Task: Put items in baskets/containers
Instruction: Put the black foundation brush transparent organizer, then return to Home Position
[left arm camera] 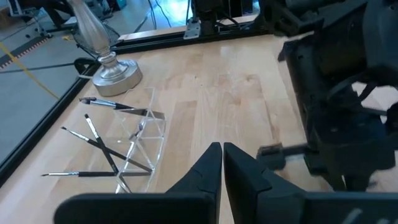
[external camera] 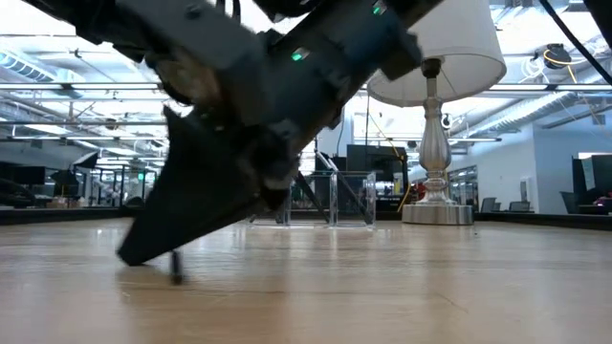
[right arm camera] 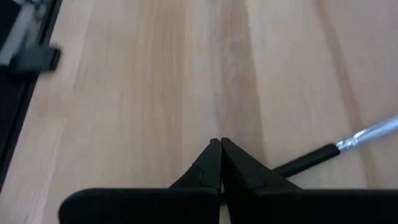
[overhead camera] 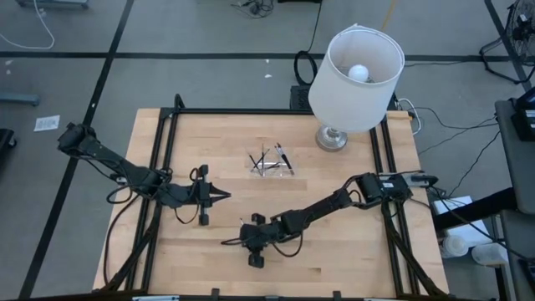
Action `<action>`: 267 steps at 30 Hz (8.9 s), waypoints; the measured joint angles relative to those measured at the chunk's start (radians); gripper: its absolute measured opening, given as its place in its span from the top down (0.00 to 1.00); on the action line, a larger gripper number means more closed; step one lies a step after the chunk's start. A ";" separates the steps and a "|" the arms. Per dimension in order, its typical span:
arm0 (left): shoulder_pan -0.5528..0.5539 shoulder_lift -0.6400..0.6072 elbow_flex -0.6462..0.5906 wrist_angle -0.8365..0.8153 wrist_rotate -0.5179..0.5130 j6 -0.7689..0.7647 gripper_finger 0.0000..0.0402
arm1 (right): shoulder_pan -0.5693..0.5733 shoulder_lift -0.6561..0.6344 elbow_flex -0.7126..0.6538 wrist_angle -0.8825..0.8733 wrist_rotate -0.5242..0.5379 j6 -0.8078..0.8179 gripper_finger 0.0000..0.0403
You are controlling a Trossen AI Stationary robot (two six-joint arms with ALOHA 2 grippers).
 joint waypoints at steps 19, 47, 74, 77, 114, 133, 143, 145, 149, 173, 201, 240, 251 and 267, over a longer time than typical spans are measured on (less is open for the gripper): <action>-0.007 0.000 0.000 -0.005 0.003 0.006 0.94 | 0.052 -0.043 -0.002 -0.367 -0.027 0.000 1.00; -0.008 0.001 0.000 -0.032 0.097 0.032 0.94 | 0.157 -0.229 -0.006 -0.322 0.350 -0.116 1.00; -0.009 0.001 -0.001 -0.049 0.126 0.035 0.94 | 0.045 -0.224 -0.253 -0.196 0.213 0.093 0.61; -0.007 0.001 -0.001 -0.048 0.114 0.037 0.94 | 0.044 -0.227 -0.297 -0.148 0.217 0.114 0.63; -0.224 0.000 -0.060 0.374 0.101 0.402 0.94 | 0.185 -0.528 -0.595 0.562 0.548 -0.355 1.00; -0.073 0.277 -0.060 0.957 0.259 0.298 0.62 | 0.138 -0.561 -0.798 1.221 0.322 -0.686 1.00; -0.010 0.352 -0.032 0.966 0.329 0.262 0.29 | 0.084 -0.563 -0.772 1.193 0.316 -0.669 1.00; -0.004 0.367 -0.024 0.967 0.330 0.262 0.29 | 0.079 -0.563 -0.752 1.137 0.316 -0.669 1.00; -0.002 0.374 -0.004 0.966 0.329 0.261 0.33 | 0.074 -0.563 -0.722 1.082 0.317 -0.662 1.00; 0.027 0.373 0.001 0.964 0.328 0.243 0.84 | 0.024 -0.563 -0.716 1.054 0.344 -0.620 1.00; -0.053 0.155 0.000 0.615 0.010 0.342 0.97 | 0.179 -0.564 -0.715 0.892 0.667 -0.586 0.63; 0.668 0.686 0.000 1.006 0.434 0.136 0.97 | 0.232 -0.397 -0.716 0.511 0.549 -0.026 1.00; 0.667 0.772 0.001 1.039 0.434 0.092 0.97 | 0.232 -0.397 -0.716 0.585 0.549 -0.056 1.00; 0.617 0.329 0.000 0.497 0.452 0.193 0.56 | 0.235 -0.400 -0.716 0.592 0.538 -0.072 1.00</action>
